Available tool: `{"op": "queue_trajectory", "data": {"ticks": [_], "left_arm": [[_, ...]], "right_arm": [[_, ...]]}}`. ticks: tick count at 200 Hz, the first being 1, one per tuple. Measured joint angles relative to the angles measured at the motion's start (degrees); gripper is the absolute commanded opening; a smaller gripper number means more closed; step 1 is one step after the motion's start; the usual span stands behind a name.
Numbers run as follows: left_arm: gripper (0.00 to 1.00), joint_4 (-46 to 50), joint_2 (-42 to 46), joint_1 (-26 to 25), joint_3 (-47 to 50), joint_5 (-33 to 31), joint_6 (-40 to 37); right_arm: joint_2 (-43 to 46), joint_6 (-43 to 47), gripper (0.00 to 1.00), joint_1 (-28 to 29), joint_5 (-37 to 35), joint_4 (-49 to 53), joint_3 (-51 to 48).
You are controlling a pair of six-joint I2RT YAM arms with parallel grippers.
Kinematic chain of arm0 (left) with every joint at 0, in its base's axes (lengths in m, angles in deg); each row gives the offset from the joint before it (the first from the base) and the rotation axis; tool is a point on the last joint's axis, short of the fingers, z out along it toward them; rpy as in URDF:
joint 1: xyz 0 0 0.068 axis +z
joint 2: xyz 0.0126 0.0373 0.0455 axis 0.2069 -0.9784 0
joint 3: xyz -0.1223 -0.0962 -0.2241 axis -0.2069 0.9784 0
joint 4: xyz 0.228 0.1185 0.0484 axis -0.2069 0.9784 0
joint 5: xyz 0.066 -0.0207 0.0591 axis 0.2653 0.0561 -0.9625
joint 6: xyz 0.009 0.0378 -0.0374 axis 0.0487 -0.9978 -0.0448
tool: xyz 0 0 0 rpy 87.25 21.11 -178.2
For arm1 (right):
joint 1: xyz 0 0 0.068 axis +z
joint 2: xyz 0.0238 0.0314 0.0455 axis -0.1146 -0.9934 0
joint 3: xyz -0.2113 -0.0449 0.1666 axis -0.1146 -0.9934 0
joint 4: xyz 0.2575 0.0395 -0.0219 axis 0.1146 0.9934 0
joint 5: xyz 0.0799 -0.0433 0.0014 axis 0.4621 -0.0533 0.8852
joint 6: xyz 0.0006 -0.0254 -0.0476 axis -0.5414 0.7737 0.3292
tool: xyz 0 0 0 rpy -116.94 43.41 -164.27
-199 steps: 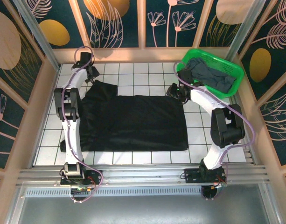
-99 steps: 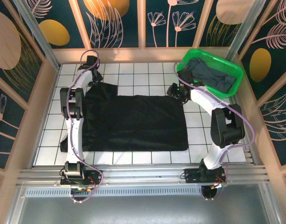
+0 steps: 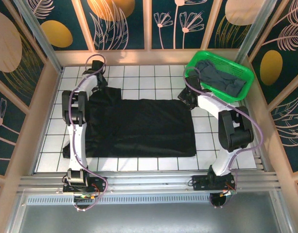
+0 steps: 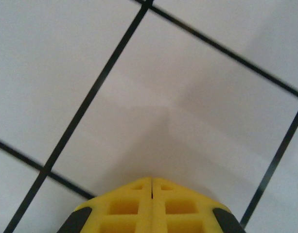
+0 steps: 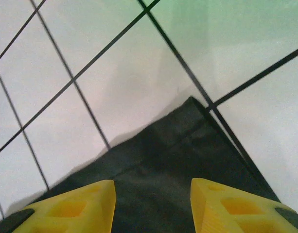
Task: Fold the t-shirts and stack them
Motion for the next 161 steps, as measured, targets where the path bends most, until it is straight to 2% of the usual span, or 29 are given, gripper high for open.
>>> {"op": "queue_trajectory", "data": {"ticks": [44,108,161], "left_arm": [[0.0,0.74,3.96,-0.24,3.41,0.96,0.0],[0.0,0.72,9.18,-0.24,6.32,3.45,0.0],[0.0,0.74,9.92,-0.24,6.38,4.96,0.0]], "right_arm": [[-9.01,-1.31,0.44,-1.51,-1.95,0.09,4.7],[-14.01,0.07,0.43,-1.62,-4.33,2.99,11.08],[-18.82,0.46,0.39,-1.6,-7.17,9.97,17.44]]}}
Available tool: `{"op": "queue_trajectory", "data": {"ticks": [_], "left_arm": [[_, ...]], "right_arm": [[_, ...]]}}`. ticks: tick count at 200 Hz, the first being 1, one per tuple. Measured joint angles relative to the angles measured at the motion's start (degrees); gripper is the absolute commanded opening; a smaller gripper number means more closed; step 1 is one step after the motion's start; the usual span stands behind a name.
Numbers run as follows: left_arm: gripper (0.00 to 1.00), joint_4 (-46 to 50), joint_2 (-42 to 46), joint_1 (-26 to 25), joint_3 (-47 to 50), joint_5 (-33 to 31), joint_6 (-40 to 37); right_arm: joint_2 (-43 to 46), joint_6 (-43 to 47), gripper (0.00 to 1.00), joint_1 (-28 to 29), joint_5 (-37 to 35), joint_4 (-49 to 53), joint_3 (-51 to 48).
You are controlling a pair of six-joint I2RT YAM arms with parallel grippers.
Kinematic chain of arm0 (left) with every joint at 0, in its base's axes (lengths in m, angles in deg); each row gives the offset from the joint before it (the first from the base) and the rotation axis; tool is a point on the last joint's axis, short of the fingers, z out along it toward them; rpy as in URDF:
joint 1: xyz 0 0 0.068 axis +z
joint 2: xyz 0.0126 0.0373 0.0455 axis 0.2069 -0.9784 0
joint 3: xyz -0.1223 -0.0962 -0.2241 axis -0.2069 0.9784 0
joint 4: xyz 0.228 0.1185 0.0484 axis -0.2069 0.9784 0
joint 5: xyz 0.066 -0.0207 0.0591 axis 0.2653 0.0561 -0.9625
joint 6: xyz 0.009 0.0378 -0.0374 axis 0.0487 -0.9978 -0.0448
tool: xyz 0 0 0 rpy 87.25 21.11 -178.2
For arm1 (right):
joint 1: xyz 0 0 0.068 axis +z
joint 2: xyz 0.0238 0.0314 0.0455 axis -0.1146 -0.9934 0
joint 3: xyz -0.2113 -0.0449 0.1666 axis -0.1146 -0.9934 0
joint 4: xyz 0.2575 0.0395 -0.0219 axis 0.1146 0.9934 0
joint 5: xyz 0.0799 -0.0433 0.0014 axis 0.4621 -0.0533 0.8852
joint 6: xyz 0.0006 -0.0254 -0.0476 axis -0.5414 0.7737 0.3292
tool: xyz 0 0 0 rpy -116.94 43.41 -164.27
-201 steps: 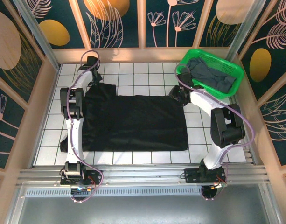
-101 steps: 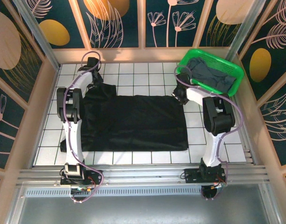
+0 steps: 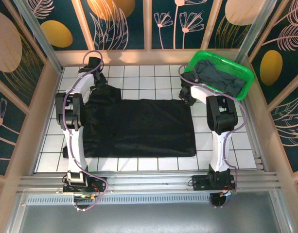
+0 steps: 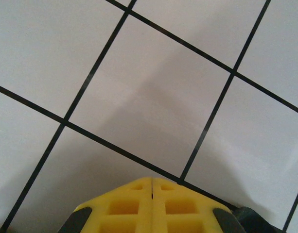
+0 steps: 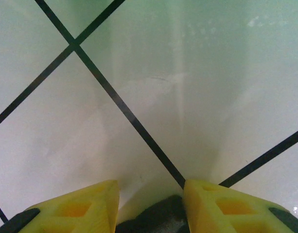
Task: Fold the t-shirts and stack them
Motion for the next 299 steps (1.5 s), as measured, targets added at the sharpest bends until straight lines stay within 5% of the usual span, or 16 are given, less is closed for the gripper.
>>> {"op": "queue_trajectory", "data": {"ticks": [59,117,186,299], "left_arm": [[0.0,0.02,1.46,0.0,0.92,1.73,0.37],[0.0,-0.24,7.54,0.0,10.27,2.95,1.46],[0.0,-0.37,25.38,0.0,24.17,2.47,1.81],[0.0,15.37,57.09,0.0,46.36,-8.85,11.04]], "right_arm": [[-1.16,1.62,0.0,0.07,-1.6,3.76,2.16],[-0.13,3.67,0.0,0.44,-1.77,2.45,0.61],[7.87,7.54,0.0,2.4,0.2,1.01,-6.64],[30.08,9.18,0.0,3.23,4.74,1.29,-27.21]]}}
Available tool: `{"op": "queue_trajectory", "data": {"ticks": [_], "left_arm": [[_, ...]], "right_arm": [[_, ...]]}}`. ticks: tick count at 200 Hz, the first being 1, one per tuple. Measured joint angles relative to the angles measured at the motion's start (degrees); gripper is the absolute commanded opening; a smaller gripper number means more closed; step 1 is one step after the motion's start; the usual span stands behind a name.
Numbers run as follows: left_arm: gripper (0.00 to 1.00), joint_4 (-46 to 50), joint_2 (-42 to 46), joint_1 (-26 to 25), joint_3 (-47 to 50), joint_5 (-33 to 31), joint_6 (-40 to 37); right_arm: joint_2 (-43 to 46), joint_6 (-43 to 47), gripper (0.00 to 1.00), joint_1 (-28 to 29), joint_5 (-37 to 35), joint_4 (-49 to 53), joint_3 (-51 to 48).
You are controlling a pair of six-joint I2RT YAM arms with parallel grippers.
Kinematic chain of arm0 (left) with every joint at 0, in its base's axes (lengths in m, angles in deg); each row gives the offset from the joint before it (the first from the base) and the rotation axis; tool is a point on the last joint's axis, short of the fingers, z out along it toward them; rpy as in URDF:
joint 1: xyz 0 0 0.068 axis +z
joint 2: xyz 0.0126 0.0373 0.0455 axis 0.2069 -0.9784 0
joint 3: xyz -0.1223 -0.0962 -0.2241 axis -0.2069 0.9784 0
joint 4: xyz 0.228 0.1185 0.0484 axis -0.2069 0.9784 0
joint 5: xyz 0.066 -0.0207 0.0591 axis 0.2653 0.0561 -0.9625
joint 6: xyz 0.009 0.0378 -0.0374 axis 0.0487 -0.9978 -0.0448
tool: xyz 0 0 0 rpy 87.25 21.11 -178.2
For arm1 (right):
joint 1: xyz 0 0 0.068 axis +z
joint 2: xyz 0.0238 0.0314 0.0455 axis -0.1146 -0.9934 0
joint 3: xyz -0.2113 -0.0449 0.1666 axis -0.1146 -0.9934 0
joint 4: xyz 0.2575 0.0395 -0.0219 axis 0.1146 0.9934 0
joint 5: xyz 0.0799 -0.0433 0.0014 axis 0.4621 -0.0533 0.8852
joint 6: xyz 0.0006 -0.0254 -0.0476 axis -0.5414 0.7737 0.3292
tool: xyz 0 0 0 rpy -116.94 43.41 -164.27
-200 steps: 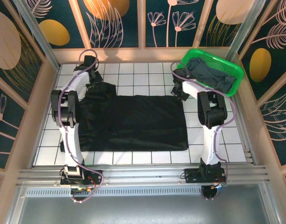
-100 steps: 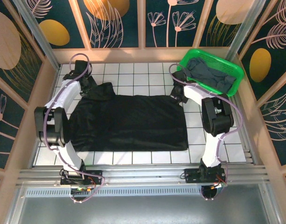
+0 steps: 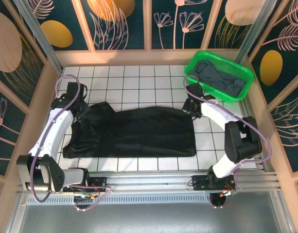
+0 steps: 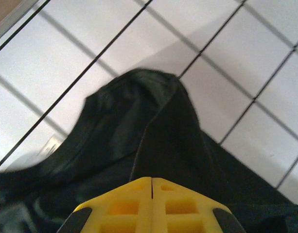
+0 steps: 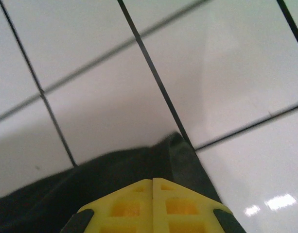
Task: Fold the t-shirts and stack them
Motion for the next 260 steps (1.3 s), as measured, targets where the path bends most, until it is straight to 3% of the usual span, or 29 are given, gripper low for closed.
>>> {"op": "queue_trajectory", "data": {"ticks": [75,211,237,260], "left_arm": [[0.0,10.25,12.55,0.0,10.23,-2.93,11.15],[0.0,10.73,13.05,0.0,20.04,-3.43,16.11],[0.01,9.66,11.72,0.0,22.16,-3.93,16.9],[0.08,8.02,11.15,0.0,22.88,-4.2,17.11]], "right_arm": [[1.62,-0.22,0.0,-1.05,2.95,4.59,-7.1],[4.52,-0.2,0.0,-1.14,6.25,7.54,-10.05],[5.55,-0.46,0.26,-1.14,7.06,8.28,-11.87],[9.99,-1.16,0.34,-1.16,7.08,8.9,-13.2]]}}
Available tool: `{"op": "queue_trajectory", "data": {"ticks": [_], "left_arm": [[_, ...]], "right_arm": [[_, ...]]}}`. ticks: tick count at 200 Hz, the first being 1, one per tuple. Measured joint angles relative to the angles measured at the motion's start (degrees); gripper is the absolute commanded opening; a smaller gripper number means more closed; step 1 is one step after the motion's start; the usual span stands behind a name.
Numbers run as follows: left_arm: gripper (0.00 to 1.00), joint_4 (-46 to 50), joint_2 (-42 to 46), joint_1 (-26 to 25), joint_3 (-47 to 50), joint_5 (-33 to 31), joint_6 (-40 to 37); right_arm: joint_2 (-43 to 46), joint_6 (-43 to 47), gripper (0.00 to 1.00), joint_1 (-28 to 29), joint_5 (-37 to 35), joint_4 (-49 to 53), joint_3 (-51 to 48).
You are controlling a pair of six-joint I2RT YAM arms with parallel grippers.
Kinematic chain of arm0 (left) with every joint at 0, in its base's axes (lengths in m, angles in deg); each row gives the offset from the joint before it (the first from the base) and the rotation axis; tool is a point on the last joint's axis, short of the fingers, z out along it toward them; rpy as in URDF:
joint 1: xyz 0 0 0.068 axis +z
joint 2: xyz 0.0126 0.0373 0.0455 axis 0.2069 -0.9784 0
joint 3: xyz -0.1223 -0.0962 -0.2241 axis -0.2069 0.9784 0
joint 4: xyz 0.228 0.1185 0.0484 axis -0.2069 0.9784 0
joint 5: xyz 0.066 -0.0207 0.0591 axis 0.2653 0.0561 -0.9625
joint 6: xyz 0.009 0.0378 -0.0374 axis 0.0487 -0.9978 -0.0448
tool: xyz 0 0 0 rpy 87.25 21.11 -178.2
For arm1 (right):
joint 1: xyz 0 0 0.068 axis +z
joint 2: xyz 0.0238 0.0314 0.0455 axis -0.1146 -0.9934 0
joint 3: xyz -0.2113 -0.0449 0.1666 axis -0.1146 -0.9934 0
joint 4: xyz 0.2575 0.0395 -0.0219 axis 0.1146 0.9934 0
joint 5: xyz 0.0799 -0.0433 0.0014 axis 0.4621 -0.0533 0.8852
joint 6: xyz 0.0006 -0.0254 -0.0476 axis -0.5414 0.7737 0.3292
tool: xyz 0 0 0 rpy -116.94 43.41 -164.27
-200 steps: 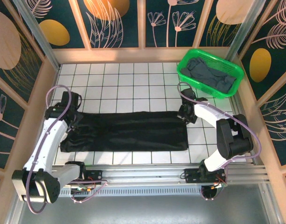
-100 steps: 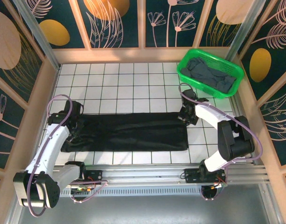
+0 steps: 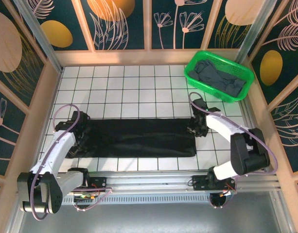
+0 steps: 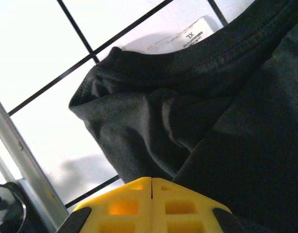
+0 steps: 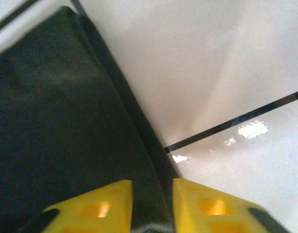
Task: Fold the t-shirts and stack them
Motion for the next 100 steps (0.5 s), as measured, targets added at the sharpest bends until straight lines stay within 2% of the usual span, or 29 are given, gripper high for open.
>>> {"op": "queue_trajectory", "data": {"ticks": [25,40,49,68,81,100], "left_arm": [[0.1,-2.29,-0.55,0.0,1.29,0.13,0.17],[0.14,-3.45,-1.66,0.0,1.99,0.37,0.17],[0.19,-3.96,-2.34,0.0,2.14,0.5,0.2],[0.48,-4.85,-2.99,0.0,2.14,0.57,0.37],[0.52,-5.03,-2.97,0.0,2.1,0.59,0.42],[0.52,-4.85,-2.86,0.0,1.2,0.59,0.42]], "right_arm": [[2.93,-0.17,0.33,0.02,0.0,-0.28,0.44],[2.93,-0.13,0.27,0.02,0.24,-0.72,0.61],[2.93,-0.26,0.22,0.02,0.7,-1.01,0.61],[2.64,0.24,0.14,0.02,3.13,-2.73,0.61],[2.08,0.83,0.09,0.02,5.14,-4.22,0.61],[0.5,1.68,0.02,0.17,7.45,-5.55,0.61]]}}
